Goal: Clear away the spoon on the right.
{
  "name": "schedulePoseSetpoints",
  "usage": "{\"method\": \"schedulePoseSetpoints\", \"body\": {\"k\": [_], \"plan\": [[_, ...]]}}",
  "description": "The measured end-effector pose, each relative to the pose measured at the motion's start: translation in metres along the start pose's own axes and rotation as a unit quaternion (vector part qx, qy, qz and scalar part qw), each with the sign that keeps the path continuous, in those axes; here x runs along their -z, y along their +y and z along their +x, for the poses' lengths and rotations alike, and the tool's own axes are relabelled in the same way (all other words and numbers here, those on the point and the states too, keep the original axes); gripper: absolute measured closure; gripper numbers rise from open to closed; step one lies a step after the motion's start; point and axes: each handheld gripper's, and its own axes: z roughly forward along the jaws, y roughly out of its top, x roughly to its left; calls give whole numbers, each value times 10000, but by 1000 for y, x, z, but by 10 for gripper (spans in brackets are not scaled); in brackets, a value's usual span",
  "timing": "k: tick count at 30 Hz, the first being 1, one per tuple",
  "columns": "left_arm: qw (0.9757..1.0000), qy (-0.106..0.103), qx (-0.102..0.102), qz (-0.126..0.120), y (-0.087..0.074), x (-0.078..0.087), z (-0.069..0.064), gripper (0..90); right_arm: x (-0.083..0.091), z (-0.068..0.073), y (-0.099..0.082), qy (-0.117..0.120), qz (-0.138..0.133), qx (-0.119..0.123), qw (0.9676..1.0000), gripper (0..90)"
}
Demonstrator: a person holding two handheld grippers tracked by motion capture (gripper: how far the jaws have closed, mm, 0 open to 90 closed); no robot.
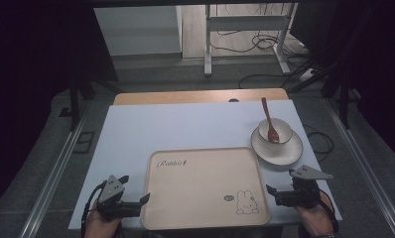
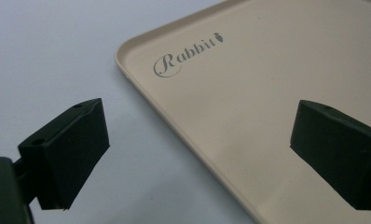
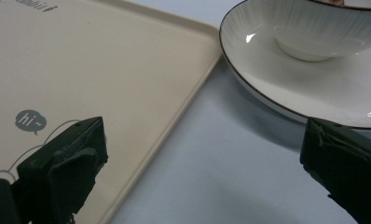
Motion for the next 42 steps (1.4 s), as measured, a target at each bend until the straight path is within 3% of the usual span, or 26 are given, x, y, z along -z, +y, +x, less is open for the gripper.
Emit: {"method": "schedulePoseSetpoints", "body": {"k": [9, 19, 42], "plan": [[10000, 12, 0, 2, 0, 0, 0, 44, -2, -5, 6, 46, 24, 58, 10000, 16], [10000, 16, 17, -1, 0, 0, 0, 52, -6, -13, 17, 193, -40, -86, 9998, 17], [10000, 20, 25, 0, 0, 0, 0, 51, -24, -26, 53, 180, -27, -154, 9997, 3]]}}
